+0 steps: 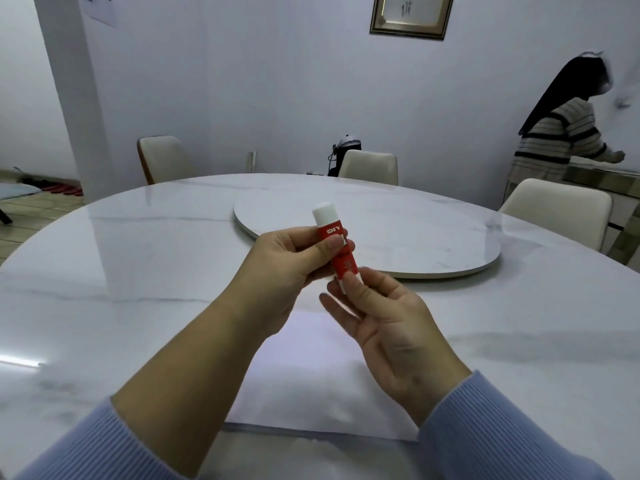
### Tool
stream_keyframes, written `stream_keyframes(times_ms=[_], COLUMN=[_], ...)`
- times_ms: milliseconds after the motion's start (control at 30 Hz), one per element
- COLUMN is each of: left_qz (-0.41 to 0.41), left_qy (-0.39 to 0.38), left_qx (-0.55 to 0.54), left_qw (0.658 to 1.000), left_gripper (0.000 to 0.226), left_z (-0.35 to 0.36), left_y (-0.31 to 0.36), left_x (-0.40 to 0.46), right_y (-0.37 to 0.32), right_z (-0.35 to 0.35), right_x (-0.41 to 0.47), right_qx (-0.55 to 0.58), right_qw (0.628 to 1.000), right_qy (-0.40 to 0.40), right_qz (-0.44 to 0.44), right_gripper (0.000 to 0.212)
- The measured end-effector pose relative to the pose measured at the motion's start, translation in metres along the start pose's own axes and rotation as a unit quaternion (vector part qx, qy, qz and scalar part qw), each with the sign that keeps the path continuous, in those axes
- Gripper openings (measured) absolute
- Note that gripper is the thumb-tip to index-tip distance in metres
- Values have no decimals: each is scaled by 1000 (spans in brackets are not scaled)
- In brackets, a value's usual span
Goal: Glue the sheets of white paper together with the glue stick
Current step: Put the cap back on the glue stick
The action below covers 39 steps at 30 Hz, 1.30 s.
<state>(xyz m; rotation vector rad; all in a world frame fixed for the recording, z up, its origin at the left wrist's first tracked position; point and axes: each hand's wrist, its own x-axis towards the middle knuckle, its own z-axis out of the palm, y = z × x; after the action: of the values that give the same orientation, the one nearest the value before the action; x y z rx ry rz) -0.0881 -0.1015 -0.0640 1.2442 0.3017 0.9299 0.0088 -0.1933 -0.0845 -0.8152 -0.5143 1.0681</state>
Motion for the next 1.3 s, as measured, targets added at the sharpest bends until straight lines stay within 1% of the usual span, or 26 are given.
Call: stream_keyframes(times_ms=[67,100,200,267,300,367,400,500,567,600,700,733,800,833,900,1000,1100,1133,1167,1200,1300], left_qz=[-4,-6,-15,-17,-18,-21,-22,-24,-23,-22,-22,-23,-23,-24,-26,-28,-28,-29,-30,-30,-32], left_qy=[0,-5,-16,-19,-19,-18,-19,-21,-20,-19,-19,-22,-26,-26,-25,-26,-28,-28,-30,-32,-31], left_qx=[1,-1,2,7,8,9,10,18,18,19,25,27,33,33,31,34,28,28,28,28,35], left_qw=[1000,1000,1000,1000,1000,1000,1000,999,999,999,999,999,999,999,999,999,999,999,999,999,998], left_gripper=[26,25,27,27,27,27,27,28,29,28,29,29,30,30,30,29,29,29,30,30,29], left_z=[-1,-1,-2,-2,-2,-2,-3,-3,-3,-2,-3,-3,-4,-4,-4,-4,-5,-5,-5,-4,-4], left_y=[0,0,1,2,2,2,2,1,2,2,1,0,0,0,0,0,-1,-1,-1,-1,-2], left_x=[-1,-2,-3,-4,-4,-4,-4,-5,-5,-5,-5,-5,-6,-6,-5,-6,-5,-5,-5,-5,-6], right_y=[-2,-3,-3,-3,-4,-6,-7,-3,-3,-3,-6,-6,-4,-4,-5,-8,-6,-4,-4,-5,-10], right_z=[1,0,-4,-6,-5,-3,-3,-3,-4,-5,-3,-5,-7,-7,-9,-9,-10,-10,-10,-12,-9], right_x=[-3,-3,-3,-2,-3,-4,-3,-2,-1,-2,-3,-2,0,0,0,0,1,2,2,3,2], right_qx=[-10,-14,-17,-29,-31,-31,-33,-16,-9,-8,-21,-24,-19,-16,-11,-14,-18,-21,-24,-29,-38], right_qw=[998,997,999,1000,1000,999,998,999,1000,1000,994,994,997,998,998,992,996,997,998,997,992], right_qy=[-5,-3,-2,2,0,-5,-8,-7,-4,-8,-18,-15,-10,-12,-19,-24,-25,-24,-20,-18,-11], right_qz=[58,71,30,-1,4,44,58,36,14,25,106,106,74,59,63,120,86,70,61,66,122], right_gripper=[40,42,27,33,36,44,44,27,34,37,52,47,33,31,34,48,33,34,40,43,47])
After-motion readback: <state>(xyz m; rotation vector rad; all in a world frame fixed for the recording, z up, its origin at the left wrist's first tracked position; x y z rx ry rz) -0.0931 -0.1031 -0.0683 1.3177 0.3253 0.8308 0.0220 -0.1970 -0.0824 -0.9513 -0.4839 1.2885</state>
